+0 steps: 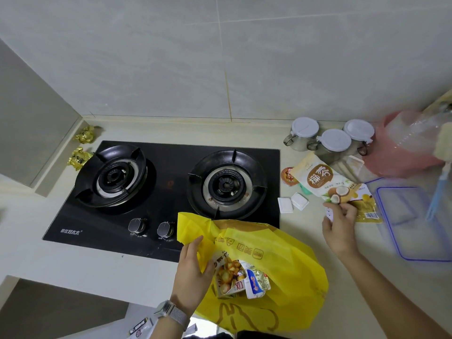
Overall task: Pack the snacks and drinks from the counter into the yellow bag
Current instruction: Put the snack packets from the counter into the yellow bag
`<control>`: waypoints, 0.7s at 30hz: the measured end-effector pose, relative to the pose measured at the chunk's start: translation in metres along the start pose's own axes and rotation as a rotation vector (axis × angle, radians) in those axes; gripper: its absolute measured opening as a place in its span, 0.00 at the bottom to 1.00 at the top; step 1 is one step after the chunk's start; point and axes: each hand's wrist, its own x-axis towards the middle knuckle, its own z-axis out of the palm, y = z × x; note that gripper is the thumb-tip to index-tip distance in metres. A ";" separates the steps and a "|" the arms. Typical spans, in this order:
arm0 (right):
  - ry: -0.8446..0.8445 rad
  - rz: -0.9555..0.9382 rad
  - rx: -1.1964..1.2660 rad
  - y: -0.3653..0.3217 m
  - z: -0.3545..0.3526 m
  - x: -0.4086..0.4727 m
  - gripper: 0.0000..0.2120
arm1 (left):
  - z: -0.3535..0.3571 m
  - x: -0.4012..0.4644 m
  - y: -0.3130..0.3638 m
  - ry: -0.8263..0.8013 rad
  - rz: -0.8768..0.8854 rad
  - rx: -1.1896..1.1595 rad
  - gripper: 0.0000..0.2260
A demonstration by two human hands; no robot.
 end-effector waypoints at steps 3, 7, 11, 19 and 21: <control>0.102 0.217 0.195 -0.012 -0.002 0.003 0.19 | 0.000 0.001 0.000 -0.004 0.002 -0.004 0.26; 0.156 0.492 0.581 -0.024 -0.006 0.005 0.12 | 0.000 0.002 -0.001 -0.012 -0.005 -0.005 0.26; 0.186 0.770 1.149 -0.049 -0.023 -0.002 0.08 | -0.001 0.003 -0.002 -0.013 0.003 -0.001 0.26; -0.303 1.070 1.823 -0.066 -0.047 -0.014 0.41 | 0.000 0.002 -0.004 -0.012 0.024 -0.002 0.27; -0.413 1.031 1.790 -0.069 -0.047 -0.020 0.45 | 0.000 0.001 -0.004 -0.008 0.029 -0.003 0.27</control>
